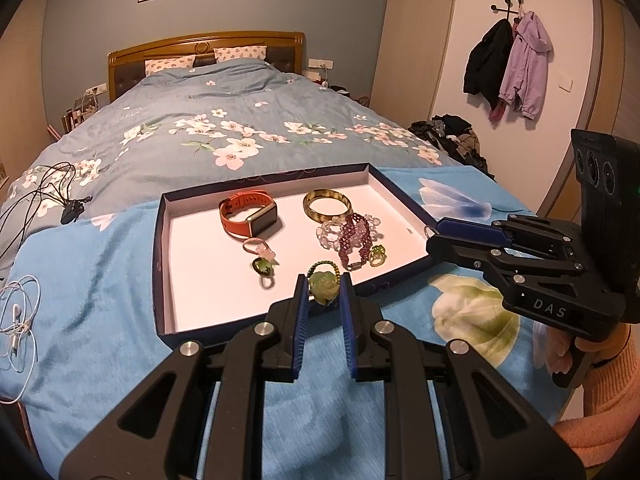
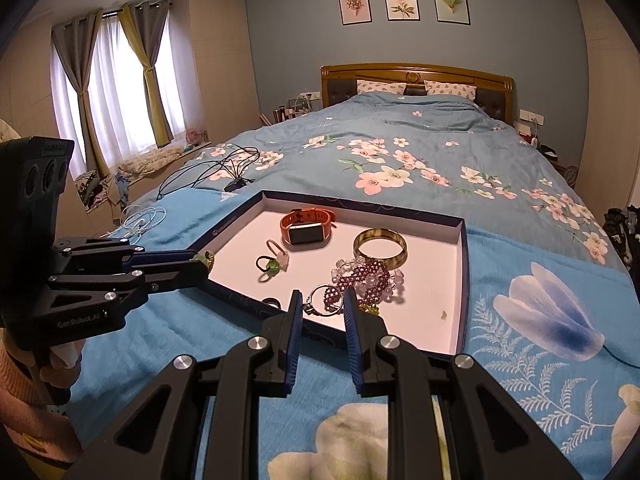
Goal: Organize jewelry
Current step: 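Carry the yellow-green ring over the box with the left tool while the right tool carries the silver ring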
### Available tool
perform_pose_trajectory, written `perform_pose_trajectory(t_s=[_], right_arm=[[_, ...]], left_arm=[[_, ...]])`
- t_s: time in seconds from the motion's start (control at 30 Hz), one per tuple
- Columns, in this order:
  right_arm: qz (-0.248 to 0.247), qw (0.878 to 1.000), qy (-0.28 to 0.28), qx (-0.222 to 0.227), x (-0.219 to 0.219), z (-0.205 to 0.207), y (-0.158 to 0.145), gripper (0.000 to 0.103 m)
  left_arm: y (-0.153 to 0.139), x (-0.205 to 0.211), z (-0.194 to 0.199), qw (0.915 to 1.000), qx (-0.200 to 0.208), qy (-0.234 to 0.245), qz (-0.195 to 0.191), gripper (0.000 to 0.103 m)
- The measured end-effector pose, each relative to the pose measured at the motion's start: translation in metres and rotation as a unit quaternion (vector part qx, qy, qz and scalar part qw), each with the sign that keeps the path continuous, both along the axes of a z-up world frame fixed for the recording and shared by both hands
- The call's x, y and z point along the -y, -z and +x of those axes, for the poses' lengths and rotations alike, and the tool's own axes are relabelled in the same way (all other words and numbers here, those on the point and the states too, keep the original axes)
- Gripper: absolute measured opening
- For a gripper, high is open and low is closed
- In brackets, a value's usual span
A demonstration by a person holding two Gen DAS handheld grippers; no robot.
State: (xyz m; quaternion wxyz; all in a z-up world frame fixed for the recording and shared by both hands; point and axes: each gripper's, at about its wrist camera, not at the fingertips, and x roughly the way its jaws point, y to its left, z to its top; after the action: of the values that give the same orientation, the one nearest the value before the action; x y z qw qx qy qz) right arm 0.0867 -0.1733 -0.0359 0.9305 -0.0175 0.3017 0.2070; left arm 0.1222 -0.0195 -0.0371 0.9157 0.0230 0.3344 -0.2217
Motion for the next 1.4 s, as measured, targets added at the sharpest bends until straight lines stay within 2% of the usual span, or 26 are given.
perform_pose_trajectory(t_s=[1.4], right_arm=[[0.004,1.000,0.004,0.003,0.000,0.017,-0.003,0.019]], left_arm=[[-0.003,-0.003,0.021,0.9998,0.011,-0.013,0.004,0.016]])
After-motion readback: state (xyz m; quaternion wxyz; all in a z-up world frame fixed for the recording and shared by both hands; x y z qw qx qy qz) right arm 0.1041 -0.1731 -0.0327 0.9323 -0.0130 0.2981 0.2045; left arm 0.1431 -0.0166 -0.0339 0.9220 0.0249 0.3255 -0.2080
